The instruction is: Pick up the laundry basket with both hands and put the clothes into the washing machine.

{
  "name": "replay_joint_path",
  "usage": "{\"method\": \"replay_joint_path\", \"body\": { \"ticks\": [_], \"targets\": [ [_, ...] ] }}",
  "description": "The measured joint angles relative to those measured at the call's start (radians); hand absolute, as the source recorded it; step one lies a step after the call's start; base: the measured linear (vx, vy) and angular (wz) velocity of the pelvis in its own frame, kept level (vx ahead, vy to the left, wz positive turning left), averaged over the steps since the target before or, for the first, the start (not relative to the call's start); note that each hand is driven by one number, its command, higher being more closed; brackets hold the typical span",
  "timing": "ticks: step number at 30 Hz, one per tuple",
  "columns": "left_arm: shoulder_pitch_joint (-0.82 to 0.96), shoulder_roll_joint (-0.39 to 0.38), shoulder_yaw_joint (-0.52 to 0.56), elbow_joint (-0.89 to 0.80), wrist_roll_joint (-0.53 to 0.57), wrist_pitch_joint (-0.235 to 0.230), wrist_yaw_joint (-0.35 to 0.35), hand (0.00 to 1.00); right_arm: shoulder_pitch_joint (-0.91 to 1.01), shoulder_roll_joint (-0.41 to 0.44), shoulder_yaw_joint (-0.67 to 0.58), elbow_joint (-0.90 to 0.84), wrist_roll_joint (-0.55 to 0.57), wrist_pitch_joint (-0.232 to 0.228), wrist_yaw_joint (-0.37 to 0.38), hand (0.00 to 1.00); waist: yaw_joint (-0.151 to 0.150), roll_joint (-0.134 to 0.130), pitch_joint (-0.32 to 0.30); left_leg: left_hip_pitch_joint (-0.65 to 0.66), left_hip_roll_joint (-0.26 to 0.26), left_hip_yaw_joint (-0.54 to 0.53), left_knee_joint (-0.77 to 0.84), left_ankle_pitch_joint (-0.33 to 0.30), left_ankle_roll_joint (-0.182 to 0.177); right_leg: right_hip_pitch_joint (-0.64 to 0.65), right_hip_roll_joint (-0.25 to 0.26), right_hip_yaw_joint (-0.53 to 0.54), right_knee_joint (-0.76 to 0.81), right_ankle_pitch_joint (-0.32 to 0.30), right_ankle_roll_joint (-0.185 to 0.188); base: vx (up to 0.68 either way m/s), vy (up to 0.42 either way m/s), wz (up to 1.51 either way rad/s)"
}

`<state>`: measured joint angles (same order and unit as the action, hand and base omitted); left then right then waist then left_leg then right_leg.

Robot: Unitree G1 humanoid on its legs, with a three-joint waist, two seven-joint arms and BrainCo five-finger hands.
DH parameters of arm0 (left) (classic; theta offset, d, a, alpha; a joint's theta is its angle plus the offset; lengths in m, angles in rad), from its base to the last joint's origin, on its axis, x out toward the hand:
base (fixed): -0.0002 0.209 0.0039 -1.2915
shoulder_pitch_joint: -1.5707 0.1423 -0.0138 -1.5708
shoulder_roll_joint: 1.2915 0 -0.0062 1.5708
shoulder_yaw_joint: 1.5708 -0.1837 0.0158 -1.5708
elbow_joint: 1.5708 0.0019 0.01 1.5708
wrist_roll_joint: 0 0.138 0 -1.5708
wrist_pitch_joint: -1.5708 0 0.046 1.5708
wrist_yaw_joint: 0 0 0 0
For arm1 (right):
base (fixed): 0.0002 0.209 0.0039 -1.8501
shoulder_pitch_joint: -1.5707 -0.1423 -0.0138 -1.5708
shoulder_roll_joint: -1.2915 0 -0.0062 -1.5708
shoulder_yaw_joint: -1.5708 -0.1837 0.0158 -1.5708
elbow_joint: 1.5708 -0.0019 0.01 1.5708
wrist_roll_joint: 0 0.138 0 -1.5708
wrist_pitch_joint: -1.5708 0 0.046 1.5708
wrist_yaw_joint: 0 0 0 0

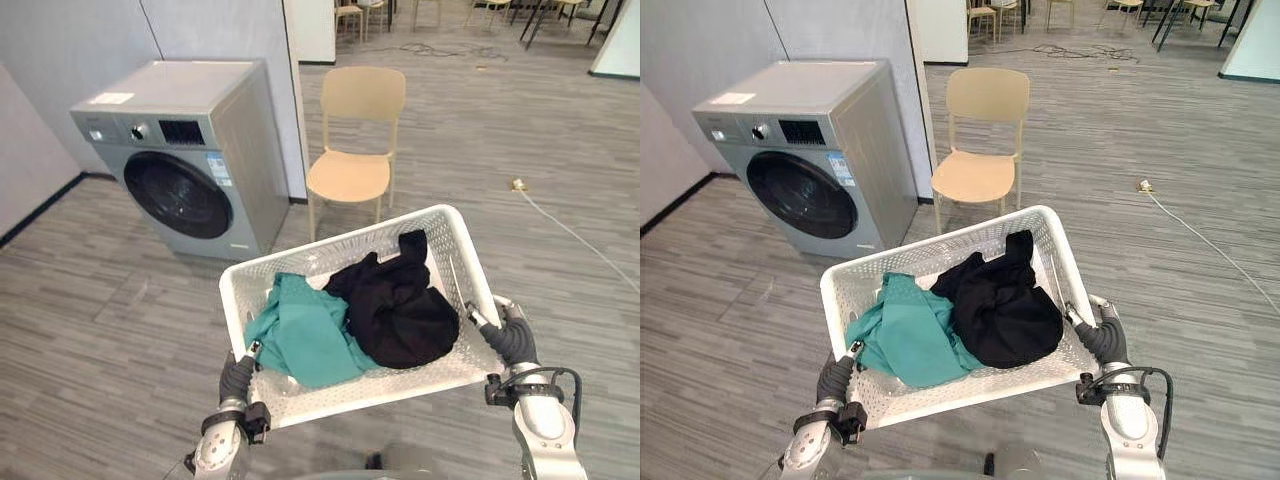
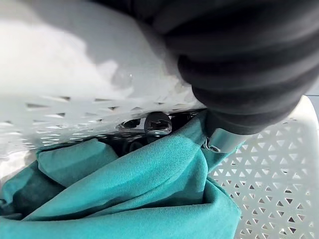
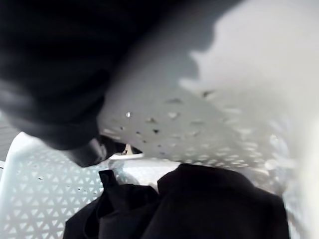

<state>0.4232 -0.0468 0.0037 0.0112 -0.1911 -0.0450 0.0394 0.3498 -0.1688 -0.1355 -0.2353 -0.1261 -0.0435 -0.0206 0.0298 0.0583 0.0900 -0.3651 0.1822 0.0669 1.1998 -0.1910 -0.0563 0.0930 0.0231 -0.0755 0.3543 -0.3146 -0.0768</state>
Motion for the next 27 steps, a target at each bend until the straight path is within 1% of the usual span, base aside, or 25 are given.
{"method": "replay_joint_path", "body": {
  "ticks": [1, 2, 3, 4, 5, 6, 7, 8, 9, 10, 11, 12, 13, 14, 15, 16, 17, 19, 20, 21, 22, 23, 25, 26, 27],
  "targets": [
    [-0.002, -0.001, 0.000, 0.000, 0.000, -0.003, -0.002, 1.00, -0.002, -0.002, -0.001, -0.001, 0.000, 0.000, -0.003, 1.00, 0.009, -0.005, 0.002, -0.027, 0.009, 0.025, -0.157, -0.009, 0.006, 0.035, -0.015, 0.020, -0.025, -0.013, 0.025, 0.46, 0.029, -0.35],
    [-0.002, -0.001, 0.000, 0.001, 0.000, -0.003, -0.002, 1.00, -0.003, -0.003, -0.001, -0.001, 0.000, 0.002, -0.003, 1.00, 0.009, -0.006, 0.002, -0.028, 0.007, 0.033, -0.255, -0.008, 0.005, 0.055, -0.022, 0.026, -0.038, -0.019, 0.036, 0.56, 0.114, -0.39],
    [-0.002, -0.005, 0.000, 0.004, 0.000, -0.003, -0.003, 1.00, -0.003, -0.005, -0.001, 0.000, 0.000, 0.003, -0.005, 1.00, 0.008, -0.007, 0.001, 0.000, -0.015, 0.023, -0.571, 0.005, -0.001, 0.096, -0.042, 0.036, -0.057, -0.040, 0.073, 0.38, 0.114, -0.29],
    [-0.002, -0.005, 0.000, 0.004, 0.000, -0.003, -0.004, 1.00, -0.002, -0.009, -0.002, 0.000, 0.000, 0.002, -0.005, 1.00, 0.007, -0.007, 0.001, 0.017, -0.031, 0.007, -0.699, 0.028, -0.008, 0.107, -0.048, 0.045, -0.065, -0.048, 0.087, 0.57, 0.208, -0.41],
    [-0.002, -0.006, 0.000, 0.004, 0.000, -0.003, -0.006, 1.00, -0.006, -0.021, -0.004, 0.007, 0.001, -0.001, -0.005, 1.00, 0.007, -0.003, -0.002, 0.046, -0.062, -0.043, -0.883, 0.084, -0.013, 0.134, -0.060, 0.068, -0.076, -0.068, 0.123, 0.62, 0.341, -0.64],
    [-0.001, -0.009, -0.001, 0.016, 0.000, -0.003, -0.006, 1.00, -0.013, -0.022, -0.003, 0.023, 0.001, -0.001, -0.005, 1.00, 0.014, -0.010, -0.010, 0.055, -0.084, -0.068, -0.905, 0.206, -0.027, 0.156, -0.085, 0.112, -0.077, -0.083, 0.150, 0.66, 0.374, -0.72],
    [-0.004, 0.001, 0.006, 0.040, -0.001, -0.003, -0.005, 1.00, -0.018, -0.004, 0.001, 0.054, -0.002, 0.001, -0.004, 1.00, 0.012, -0.043, -0.041, 0.056, -0.124, -0.050, -0.878, 0.202, -0.027, 0.163, -0.129, 0.141, -0.071, -0.083, 0.153, 0.60, 0.335, -0.49],
    [-0.006, 0.010, 0.006, 0.048, -0.001, 0.001, -0.004, 1.00, -0.015, 0.002, 0.002, 0.068, -0.003, 0.003, -0.004, 1.00, 0.002, -0.065, -0.057, 0.052, -0.143, -0.036, -0.863, 0.189, -0.008, 0.148, -0.157, 0.162, -0.052, -0.074, 0.168, 0.50, 0.247, -0.23],
    [-0.009, 0.016, 0.005, 0.049, 0.001, 0.002, -0.005, 1.00, -0.028, 0.013, -0.001, 0.098, -0.003, 0.005, -0.001, 1.00, -0.011, -0.089, -0.062, 0.050, -0.165, -0.005, -0.807, 0.142, 0.019, 0.108, -0.185, 0.201, 0.039, -0.038, 0.208, 0.60, 0.319, -0.29],
    [-0.002, 0.020, 0.005, 0.052, 0.000, 0.004, -0.004, 1.00, -0.039, 0.021, -0.001, 0.115, -0.005, 0.006, 0.005, 1.00, -0.012, -0.099, -0.056, 0.071, -0.173, 0.023, -0.751, 0.105, 0.036, 0.058, -0.182, 0.232, 0.196, 0.033, 0.195, 0.58, 0.332, -0.39],
    [-0.002, 0.024, 0.005, 0.053, 0.001, 0.004, -0.004, 1.00, -0.039, 0.027, -0.001, 0.122, -0.005, 0.006, 0.006, 1.00, -0.012, -0.105, -0.052, 0.087, -0.181, 0.026, -0.734, 0.097, 0.047, 0.032, -0.181, 0.241, 0.279, 0.082, 0.182, 0.51, 0.312, -0.31],
    [-0.001, 0.038, 0.003, 0.053, 0.002, 0.006, -0.004, 1.00, -0.035, 0.045, -0.001, 0.141, -0.005, 0.007, 0.005, 1.00, -0.014, -0.115, -0.048, 0.145, -0.196, 0.026, -0.746, 0.083, 0.069, -0.039, -0.170, 0.251, 0.466, 0.254, 0.124, 0.47, 0.242, -0.12],
    [-0.009, 0.054, 0.005, 0.054, 0.002, 0.006, 0.000, 1.00, -0.028, 0.055, 0.002, 0.140, -0.005, 0.004, 0.004, 1.00, -0.028, -0.107, -0.038, 0.248, -0.206, 0.019, -0.806, 0.058, 0.099, -0.157, -0.148, 0.280, 0.708, 0.308, 0.079, 0.52, 0.240, -0.05],
    [-0.015, 0.054, 0.008, 0.054, 0.002, 0.006, 0.002, 1.00, -0.031, 0.058, 0.006, 0.140, -0.005, 0.004, 0.004, 1.00, -0.032, -0.113, -0.035, 0.284, -0.208, 0.018, -0.823, 0.052, 0.107, -0.200, -0.129, 0.295, 0.772, 0.269, 0.080, 0.48, 0.190, 0.06],
    [-0.022, 0.064, 0.010, 0.053, 0.004, 0.006, 0.003, 1.00, -0.033, 0.065, 0.008, 0.137, -0.005, 0.003, 0.004, 1.00, -0.041, -0.091, -0.020, 0.337, -0.207, 0.016, -0.856, 0.051, 0.109, -0.287, -0.102, 0.296, 0.835, 0.202, 0.079, 0.41, 0.151, 0.18],
    [-0.028, 0.072, 0.011, 0.045, 0.005, 0.006, 0.003, 1.00, -0.033, 0.066, 0.007, 0.133, -0.005, 0.003, 0.004, 1.00, -0.046, -0.092, -0.018, 0.382, -0.200, 0.012, -0.885, 0.050, 0.109, -0.353, -0.091, 0.279, 0.820, 0.154, 0.085, 0.31, 0.096, 0.26],
    [-0.029, 0.072, 0.010, 0.038, 0.006, 0.006, 0.003, 1.00, -0.031, 0.069, 0.008, 0.130, -0.005, 0.003, 0.003, 1.00, -0.050, -0.087, -0.013, 0.401, -0.198, 0.012, -0.897, 0.049, 0.110, -0.383, -0.097, 0.265, 0.791, 0.135, 0.096, 0.29, 0.049, 0.40],
    [-0.029, 0.072, 0.000, 0.018, 0.007, 0.006, 0.004, 1.00, -0.026, 0.073, 0.004, 0.106, -0.004, 0.003, 0.001, 1.00, -0.063, -0.061, 0.003, 0.460, -0.170, 0.016, -0.935, -0.004, 0.102, -0.432, -0.111, 0.192, 0.620, 0.106, 0.119, 0.27, 0.007, 0.50],
    [-0.030, 0.076, 0.004, -0.009, 0.005, 0.005, 0.005, 1.00, -0.022, 0.073, 0.005, 0.072, -0.003, 0.003, 0.001, 1.00, -0.068, -0.055, 0.010, 0.490, -0.151, 0.023, -0.963, -0.084, 0.063, -0.436, -0.130, 0.120, 0.393, 0.106, 0.133, 0.31, -0.059, 0.35],
    [-0.031, 0.083, 0.009, -0.013, 0.006, 0.003, 0.005, 1.00, -0.022, 0.082, 0.011, 0.070, -0.003, 0.003, 0.001, 1.00, -0.058, -0.089, 0.005, 0.502, -0.164, 0.031, -0.953, -0.107, 0.057, -0.429, -0.151, 0.114, 0.252, 0.119, 0.122, 0.31, -0.101, 0.20],
    [-0.028, 0.085, 0.016, -0.013, 0.005, 0.004, 0.006, 1.00, -0.021, 0.084, 0.017, 0.070, -0.003, 0.003, 0.000, 1.00, -0.049, -0.101, -0.001, 0.510, -0.164, 0.032, -0.944, -0.125, 0.045, -0.424, -0.147, 0.108, 0.188, 0.156, 0.116, 0.34, -0.187, 0.09],
    [-0.025, 0.072, 0.018, -0.003, 0.005, 0.012, 0.008, 1.00, -0.015, 0.073, 0.024, 0.068, -0.003, 0.006, -0.004, 1.00, -0.045, -0.066, -0.008, 0.522, -0.123, 0.005, -0.926, -0.163, 0.035, -0.392, -0.116, 0.078, 0.192, 0.170, 0.125, 0.37, -0.196, 0.20],
    [-0.026, 0.058, 0.009, -0.007, 0.004, 0.011, 0.009, 1.00, -0.012, 0.040, 0.024, 0.035, -0.002, 0.008, -0.006, 1.00, -0.044, -0.049, -0.023, 0.525, -0.083, -0.036, -0.897, -0.158, 0.016, -0.385, -0.099, 0.025, 0.237, 0.086, 0.105, 0.45, -0.207, 0.52],
    [-0.026, 0.050, 0.008, -0.007, 0.005, 0.011, 0.008, 1.00, -0.010, 0.035, 0.021, 0.031, -0.002, 0.008, -0.009, 1.00, -0.048, -0.042, -0.020, 0.509, -0.076, -0.050, -0.851, -0.158, 0.016, -0.377, -0.098, 0.010, 0.246, 0.072, 0.095, 0.40, -0.219, 0.58],
    [-0.022, 0.037, 0.007, -0.008, 0.005, 0.012, 0.008, 1.00, -0.008, 0.025, 0.019, 0.029, -0.002, 0.009, -0.013, 1.00, -0.055, -0.027, -0.010, 0.452, -0.067, -0.080, -0.688, -0.151, 0.018, -0.341, -0.089, -0.016, 0.250, 0.042, 0.084, 0.37, -0.233, 0.38]
  ]
}}
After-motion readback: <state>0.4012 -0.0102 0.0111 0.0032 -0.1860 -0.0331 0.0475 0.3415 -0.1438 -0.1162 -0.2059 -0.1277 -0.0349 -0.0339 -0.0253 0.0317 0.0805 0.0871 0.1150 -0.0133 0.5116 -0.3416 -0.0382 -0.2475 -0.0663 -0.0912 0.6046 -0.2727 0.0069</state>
